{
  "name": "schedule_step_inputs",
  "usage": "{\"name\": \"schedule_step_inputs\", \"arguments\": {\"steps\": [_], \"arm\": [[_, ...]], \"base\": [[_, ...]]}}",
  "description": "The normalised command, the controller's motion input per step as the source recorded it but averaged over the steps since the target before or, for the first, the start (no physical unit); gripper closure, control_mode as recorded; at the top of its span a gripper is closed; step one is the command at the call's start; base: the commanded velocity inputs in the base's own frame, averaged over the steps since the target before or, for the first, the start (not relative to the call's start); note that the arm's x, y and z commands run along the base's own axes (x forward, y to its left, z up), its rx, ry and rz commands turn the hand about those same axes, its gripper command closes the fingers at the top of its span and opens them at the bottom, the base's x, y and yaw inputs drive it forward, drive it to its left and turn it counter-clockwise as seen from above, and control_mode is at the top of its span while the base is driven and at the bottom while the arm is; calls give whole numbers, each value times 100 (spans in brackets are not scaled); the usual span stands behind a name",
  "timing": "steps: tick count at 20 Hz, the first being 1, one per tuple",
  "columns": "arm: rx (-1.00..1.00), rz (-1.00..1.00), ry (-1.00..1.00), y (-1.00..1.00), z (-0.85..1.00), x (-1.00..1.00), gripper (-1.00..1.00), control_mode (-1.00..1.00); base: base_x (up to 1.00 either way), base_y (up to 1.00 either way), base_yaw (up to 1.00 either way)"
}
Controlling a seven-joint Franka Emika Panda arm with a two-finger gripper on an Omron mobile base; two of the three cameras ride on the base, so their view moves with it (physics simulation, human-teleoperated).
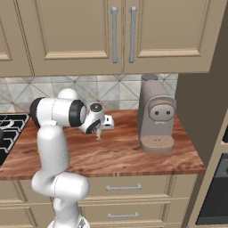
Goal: Place both pans onto different burners. Then place the lemon and the fish on different pans.
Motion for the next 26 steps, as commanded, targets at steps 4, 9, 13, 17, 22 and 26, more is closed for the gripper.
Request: {"name": "schedule_step_inputs", "arguments": {"steps": [4,9,13,17,22,26], "arm": [[0,0,-5,0,2,-28,100,-100],[0,0,-5,0,10,-29,100,-100],[1,0,-5,-11,34,-44,100,-100],[2,1,-8,-18,40,-54,100,-100],[4,2,-8,-24,61,-53,100,-100],[3,2,0,-22,75,-57,100,-100]], "base": [[0,0,0],[0,0,0],[0,0,0],[0,0,0],[0,0,0],[0,0,0]]}}
